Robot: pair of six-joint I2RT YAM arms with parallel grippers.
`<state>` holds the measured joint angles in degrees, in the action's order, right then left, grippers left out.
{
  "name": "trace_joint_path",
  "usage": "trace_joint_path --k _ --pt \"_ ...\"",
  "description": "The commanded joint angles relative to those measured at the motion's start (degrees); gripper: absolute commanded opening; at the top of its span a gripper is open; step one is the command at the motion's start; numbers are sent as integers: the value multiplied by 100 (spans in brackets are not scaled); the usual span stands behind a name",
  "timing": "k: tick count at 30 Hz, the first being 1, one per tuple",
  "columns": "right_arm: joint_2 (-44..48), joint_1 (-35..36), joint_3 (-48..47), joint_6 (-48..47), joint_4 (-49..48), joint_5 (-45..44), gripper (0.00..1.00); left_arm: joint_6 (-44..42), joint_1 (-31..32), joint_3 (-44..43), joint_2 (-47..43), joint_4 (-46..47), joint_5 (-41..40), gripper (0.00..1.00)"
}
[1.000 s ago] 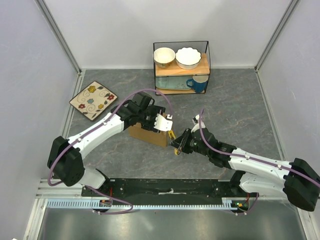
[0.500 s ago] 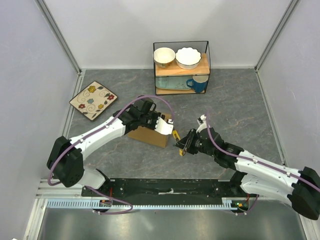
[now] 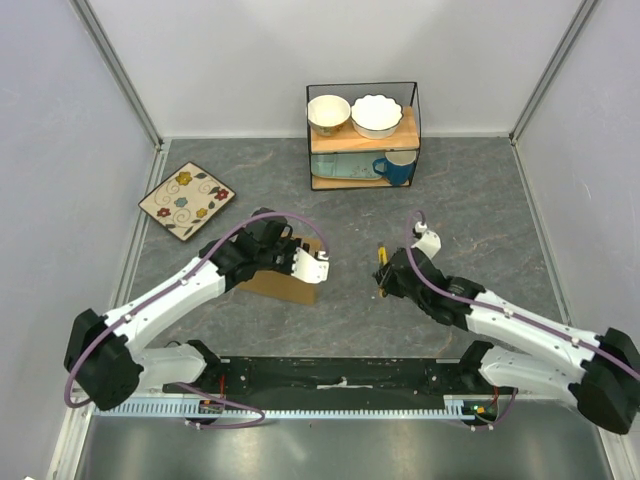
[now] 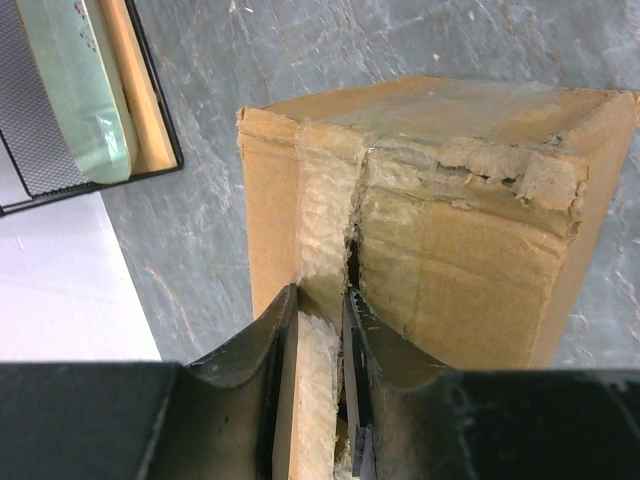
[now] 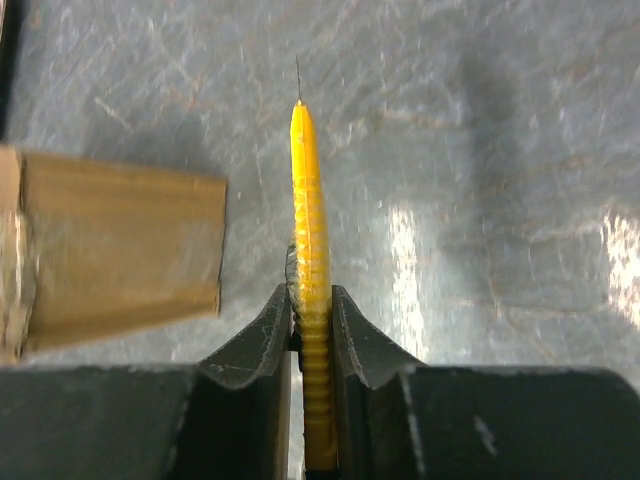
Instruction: Unpack the express box
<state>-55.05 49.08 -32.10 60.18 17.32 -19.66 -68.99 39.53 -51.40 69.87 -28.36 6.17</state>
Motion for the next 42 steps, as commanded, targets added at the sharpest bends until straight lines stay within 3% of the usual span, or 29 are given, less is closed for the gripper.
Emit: trace_joint_path --k 1,5,8,9,11,12,13,19,24,28,36,42 --pt "-646 -109 -552 -507 -474 -1030 10 457 81 174 -420 -750 -178 28" --pt "-955 -258 -535 -604 -721 -1356 11 509 151 297 -553 -873 -213 28" --pt "-1113 -285 -482 -701 -853 -1724 28 632 169 332 -571 -917 -204 28" --pt "-1148 -285 -473 -692 -871 -1821 46 693 178 332 -579 -926 -213 28" --pt "-1175 -276 -473 -692 -845 -1962 64 755 196 341 -579 -934 -213 28" --pt "-1166 -285 -482 -692 -775 -1980 91 808 196 341 -579 -935 -222 28" --pt "-1131 -285 -499 -710 -748 -1980 98 852 204 350 -588 -943 -231 28" --pt "-580 -285 -350 -824 -869 -1595 98 1168 283 350 -509 -935 -380 27" --pt "-94 -197 379 -1403 -2784 -77 98 1564 301 113 -255 -917 -503 27" --pt "-672 -74 231 -1457 -3313 523 98 1801 362 -124 -53 -890 -529 25" --pt "-2193 295 -156 -956 -4578 753 98 2030 565 -345 36 -970 -547 22" --pt "-2660 304 27 -350 -5712 1157 99 2012 635 -274 -78 -970 -600 22"
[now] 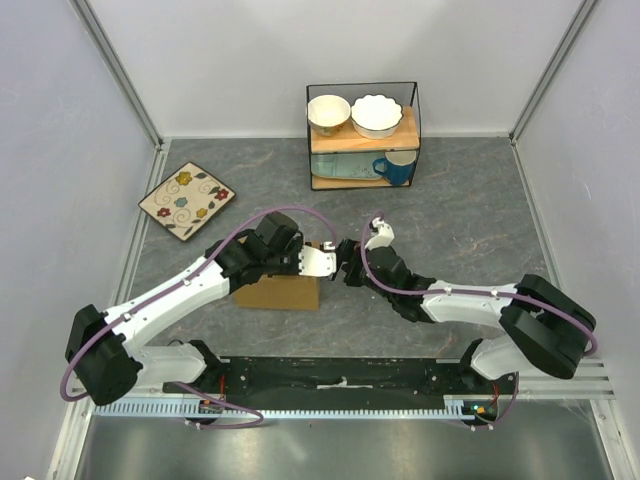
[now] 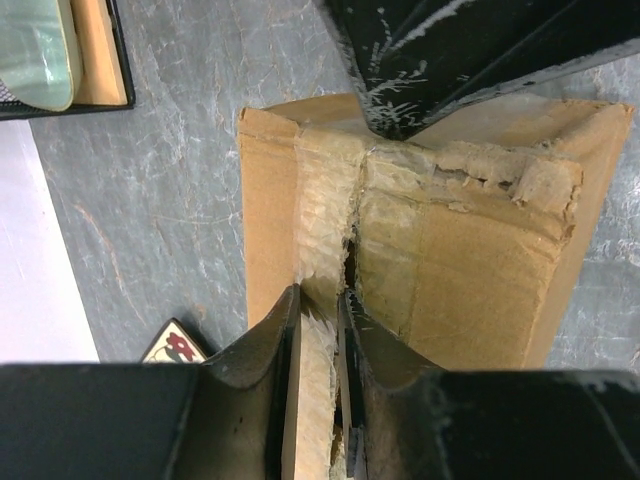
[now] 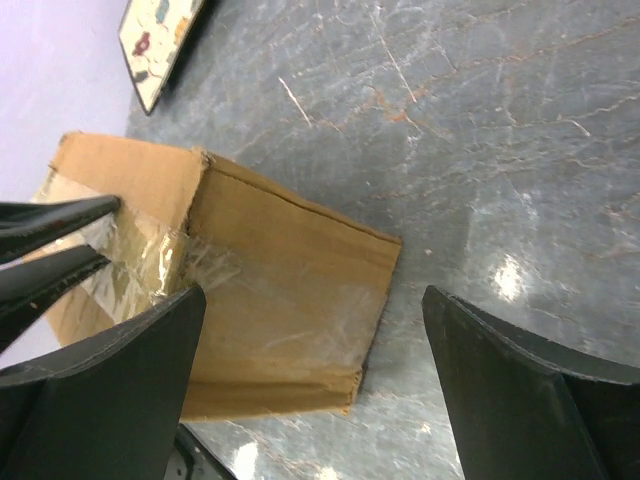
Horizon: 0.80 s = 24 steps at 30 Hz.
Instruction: Unpack the express box
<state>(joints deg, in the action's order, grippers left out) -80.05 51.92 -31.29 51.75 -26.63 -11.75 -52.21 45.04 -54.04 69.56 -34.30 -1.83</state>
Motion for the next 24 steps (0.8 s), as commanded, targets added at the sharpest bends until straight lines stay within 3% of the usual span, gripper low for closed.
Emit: trace_joint_path --k 1,10,18,24 --pt "-177 20 52 538 -1562 418 98 343 84 7 -56 -384 200 22" --pt "-81 20 545 925 -2205 797 98 395 93 95 -57 -340 200 21" --pt "-502 -6 720 1390 -3302 1157 98 387 102 166 -83 -305 200 20" --pt "-652 -173 834 1663 -3577 1526 98 387 111 227 -100 -261 200 19"
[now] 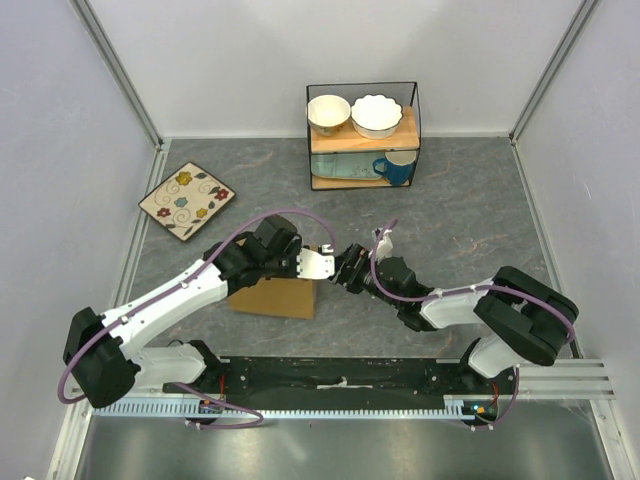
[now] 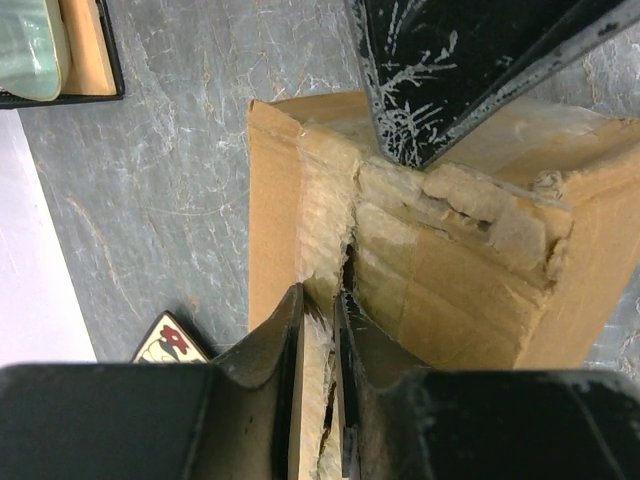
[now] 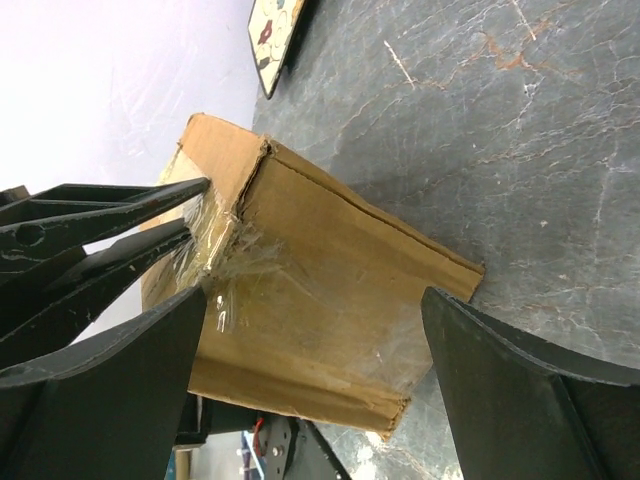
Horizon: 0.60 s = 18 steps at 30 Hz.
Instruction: Unpack the express box
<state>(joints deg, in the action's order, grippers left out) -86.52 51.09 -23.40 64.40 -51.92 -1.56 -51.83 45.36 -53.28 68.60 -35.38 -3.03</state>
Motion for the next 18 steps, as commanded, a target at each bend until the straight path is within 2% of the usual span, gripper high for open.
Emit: trace_joint_path --k 1,2,7,12,15,18 --pt "108 -143 89 433 -1013 543 97 358 78 151 -22 -145 320 19" --pt "205 -187 194 433 -961 526 97 341 78 160 -39 -154 190 19" --pt "1092 -266 55 55 524 52 98 297 87 212 -101 -128 136 19" --pt "1015 -258 -7 265 228 321 98 305 95 134 -145 -75 101 19" --pt "611 -197 -42 424 -186 551 96 305 104 72 -145 -75 66 19" --pt "277 -39 -226 407 -178 578 95 305 113 19 -163 -83 57 19"
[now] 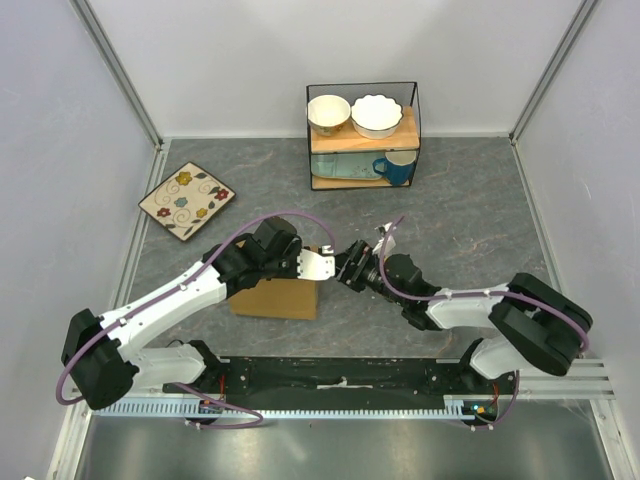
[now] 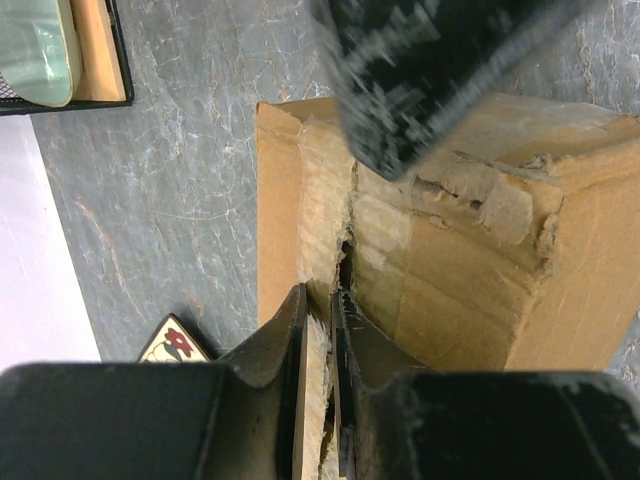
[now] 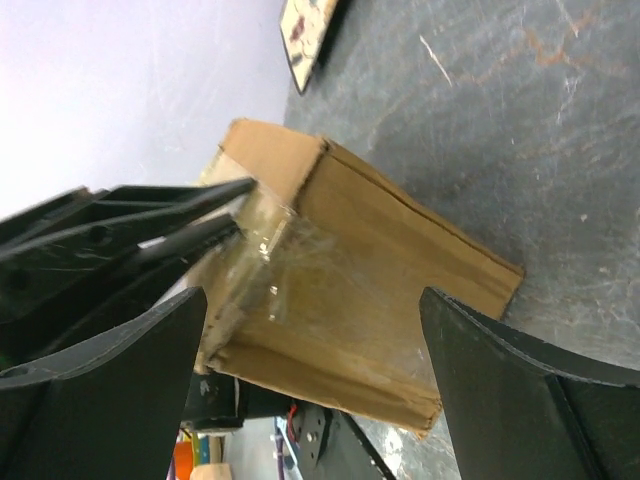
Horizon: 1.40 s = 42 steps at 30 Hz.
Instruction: Unpack the express box
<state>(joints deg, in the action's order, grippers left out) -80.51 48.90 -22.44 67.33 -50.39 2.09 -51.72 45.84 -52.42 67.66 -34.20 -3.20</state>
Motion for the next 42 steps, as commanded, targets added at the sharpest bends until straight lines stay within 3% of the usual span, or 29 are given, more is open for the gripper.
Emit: trace_joint_path --k 1,13,22,33,42 --pt "-473 216 -375 96 -322 213 95 303 65 -66 -86 -202 57 18" --pt "-843 541 -859 79 -217 187 92 426 118 -13 -86 -167 -66 18" --pt "-975 883 -815 -115 477 -287 79 506 126 -13 -104 -140 -189 17" --pt "-782 1525 -1070 -739 2296 -1342 70 1023 56 -637 -86 -412 -120 13" --pt "-317 1675 -1219 -695 3377 -2027 71 1358 -269 -954 -130 -711 258 10"
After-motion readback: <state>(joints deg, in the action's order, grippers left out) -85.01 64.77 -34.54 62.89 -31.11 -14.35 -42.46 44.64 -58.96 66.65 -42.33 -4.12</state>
